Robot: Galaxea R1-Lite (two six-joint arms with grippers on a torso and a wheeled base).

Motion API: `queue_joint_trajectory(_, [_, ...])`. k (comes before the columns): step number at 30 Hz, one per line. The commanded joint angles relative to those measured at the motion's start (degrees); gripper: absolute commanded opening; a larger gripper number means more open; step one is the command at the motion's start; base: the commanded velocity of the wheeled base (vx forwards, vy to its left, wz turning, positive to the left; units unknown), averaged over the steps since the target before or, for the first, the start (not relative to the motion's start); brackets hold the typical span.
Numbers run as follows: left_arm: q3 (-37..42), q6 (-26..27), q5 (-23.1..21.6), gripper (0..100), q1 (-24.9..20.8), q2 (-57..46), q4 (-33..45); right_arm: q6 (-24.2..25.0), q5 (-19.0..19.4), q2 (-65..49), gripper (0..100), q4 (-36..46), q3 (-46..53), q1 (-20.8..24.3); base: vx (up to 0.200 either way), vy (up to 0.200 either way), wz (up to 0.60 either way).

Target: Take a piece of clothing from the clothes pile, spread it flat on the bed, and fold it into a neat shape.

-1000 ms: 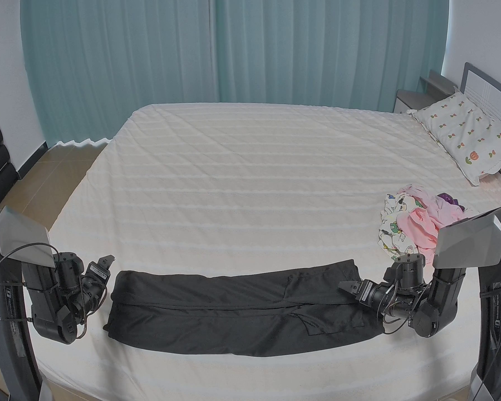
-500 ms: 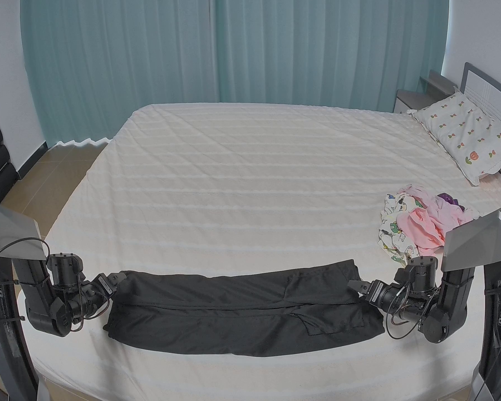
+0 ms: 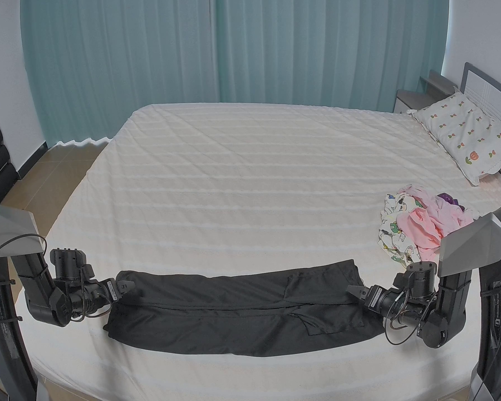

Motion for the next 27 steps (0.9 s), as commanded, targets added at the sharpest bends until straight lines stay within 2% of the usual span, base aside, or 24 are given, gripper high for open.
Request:
queue_joint_trajectory(1, [-2.5, 0.8, 0.2, 100, 0.0, 2.5, 1.2, 0.1, 0.0, 0.4, 100, -0.1, 0.0, 0.1, 0.0, 0.0, 0.0])
queue_joint_trajectory(10, [-3.9, 5.0, -0.8, 100, -0.1, 6.0, 1.5, 0.1, 0.0, 0.4, 100, -0.1, -0.2, 0.1, 0.0, 0.0, 0.0])
queue_joint_trajectory(18, [-4.3, 5.0, -4.7, 100, 0.0, 6.2, 1.7, 0.2, 0.0, 0.4, 100, -0.5, -0.2, 0.1, 0.0, 0.0, 0.0])
queue_joint_trajectory(22, [-3.8, 5.1, -5.1, 100, 0.0, 6.0, 1.2, 0.1, 0.0, 0.6, 100, -1.5, -0.1, 0.0, 0.0, 0.0, 0.0])
queue_joint_trajectory(23, [-3.6, 5.1, -5.1, 0, 0.0, 6.0, 1.2, 0.1, 0.0, 0.6, 100, -1.5, -0.1, 0.1, 0.0, 0.0, 0.0])
queue_joint_trajectory(27, [-3.3, 5.3, -5.1, 0, 0.0, 6.0, 1.3, 0.1, 0.0, 0.6, 100, -1.5, -0.1, 0.1, 0.0, 0.0, 0.0])
